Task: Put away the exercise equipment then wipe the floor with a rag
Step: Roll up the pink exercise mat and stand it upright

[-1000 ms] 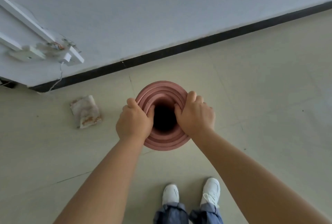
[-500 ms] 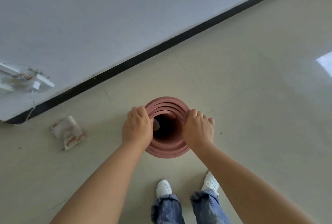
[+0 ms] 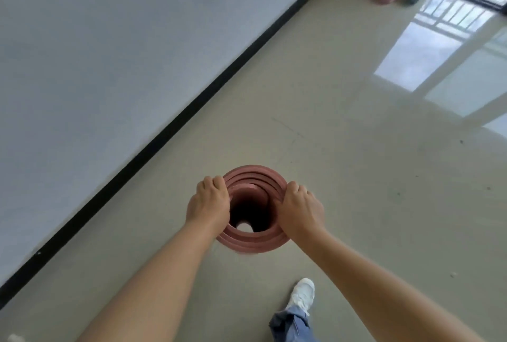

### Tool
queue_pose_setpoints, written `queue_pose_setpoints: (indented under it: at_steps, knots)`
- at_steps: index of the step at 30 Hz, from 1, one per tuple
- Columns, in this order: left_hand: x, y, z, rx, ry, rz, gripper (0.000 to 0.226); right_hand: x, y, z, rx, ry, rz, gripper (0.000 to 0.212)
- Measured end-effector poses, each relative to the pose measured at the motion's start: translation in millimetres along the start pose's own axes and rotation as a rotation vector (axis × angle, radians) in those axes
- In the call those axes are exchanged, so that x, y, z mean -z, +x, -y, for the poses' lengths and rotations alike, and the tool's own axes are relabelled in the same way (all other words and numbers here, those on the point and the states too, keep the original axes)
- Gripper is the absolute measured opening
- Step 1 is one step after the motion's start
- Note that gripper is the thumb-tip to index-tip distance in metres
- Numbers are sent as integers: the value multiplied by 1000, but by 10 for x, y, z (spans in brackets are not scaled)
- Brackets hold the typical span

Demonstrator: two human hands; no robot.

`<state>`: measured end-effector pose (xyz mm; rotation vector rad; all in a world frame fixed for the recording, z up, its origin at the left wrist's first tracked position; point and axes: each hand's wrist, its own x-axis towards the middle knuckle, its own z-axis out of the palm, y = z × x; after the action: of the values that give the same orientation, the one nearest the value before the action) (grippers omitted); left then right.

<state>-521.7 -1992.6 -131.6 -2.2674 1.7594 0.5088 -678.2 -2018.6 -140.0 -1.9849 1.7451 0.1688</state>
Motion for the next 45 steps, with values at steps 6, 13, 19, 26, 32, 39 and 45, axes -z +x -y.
queue_pose_setpoints:
  at_steps: [6,13,19,26,32,39,45]
  knots:
    - [961,721,-1557,-119,1,-16,35,1359,598,-1060,-139,71,-146,35]
    - [2055,1736,-2933,-209,-55,-97,40,2842,1513,-1915,-201,55,-259,36]
    - [3266,2934,-4146,-281,-105,-102,48,4370,2684,-2578,-271,26,-295,33]
    - [4330,4140,-5510,-379,-91,-118,45,5748,3741,-3418,-341,29,-308,34]
    - [4964,5173,-6562,-385,-117,-182,43,6776,4776,-4129,-274,-40,-364,36]
    - [5791,6437,-7649,-297,-212,-229,38,8045,6343,-4871,-137,-59,-444,30]
    - [6191,7489,-8263,-190,-257,-267,34,8770,7626,-5222,-53,-129,-436,29]
